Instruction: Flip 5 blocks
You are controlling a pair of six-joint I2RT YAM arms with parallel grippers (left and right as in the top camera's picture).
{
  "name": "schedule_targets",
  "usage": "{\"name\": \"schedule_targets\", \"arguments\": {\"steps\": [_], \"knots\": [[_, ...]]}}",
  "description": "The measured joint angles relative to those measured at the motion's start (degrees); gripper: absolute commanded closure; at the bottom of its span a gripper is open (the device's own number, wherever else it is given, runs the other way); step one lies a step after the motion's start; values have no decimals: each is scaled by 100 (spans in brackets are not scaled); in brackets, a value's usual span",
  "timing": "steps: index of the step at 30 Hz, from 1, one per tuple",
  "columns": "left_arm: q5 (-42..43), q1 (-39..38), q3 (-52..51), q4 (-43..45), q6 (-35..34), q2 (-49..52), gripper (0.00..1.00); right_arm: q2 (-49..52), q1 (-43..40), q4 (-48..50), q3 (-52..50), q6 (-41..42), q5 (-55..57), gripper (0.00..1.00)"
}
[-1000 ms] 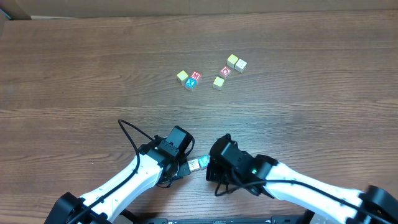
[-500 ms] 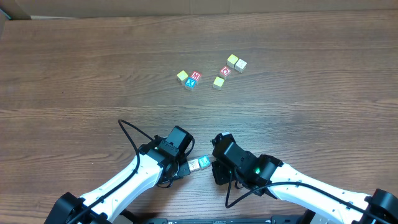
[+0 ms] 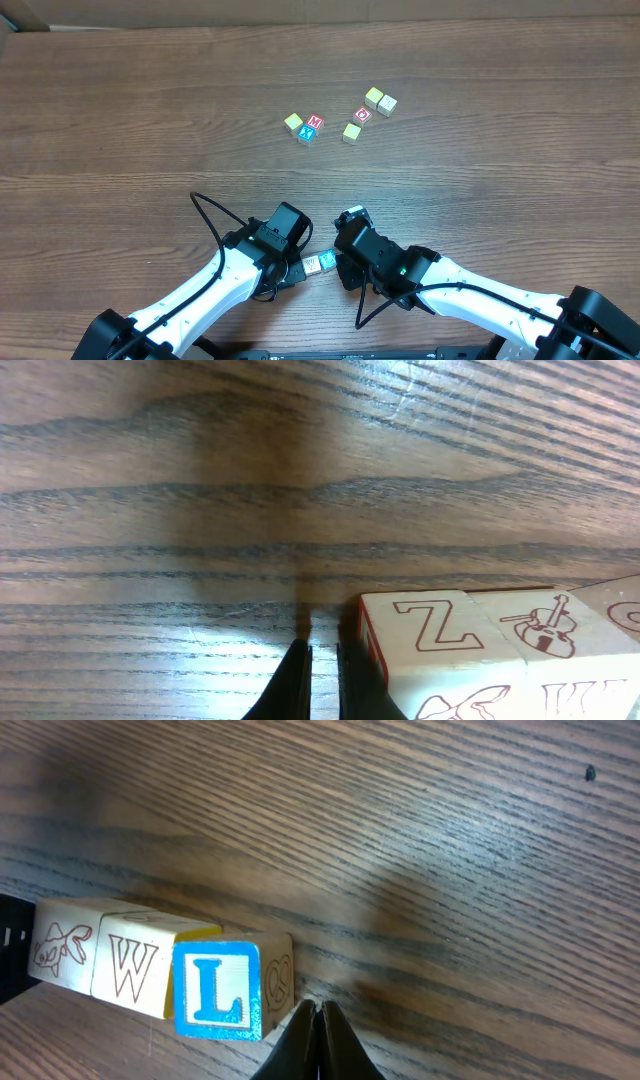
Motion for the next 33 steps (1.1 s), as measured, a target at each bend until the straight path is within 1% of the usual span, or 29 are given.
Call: {"name": "schedule_targets", "arguments": {"steps": [6,15,21,33], "knots": [[0,2,0,0,0,0,96,0,0,-9,11,74,-197,96],[0,2,0,-26,0,0,96,0,-68,-9,98,841,-323,96],[2,2,0,-26,0,0,96,0,-72,-7,98,1187,-313,96],[44,2,0,-28,0,0,96,273,-74,258,101,1353,-299,96]]}}
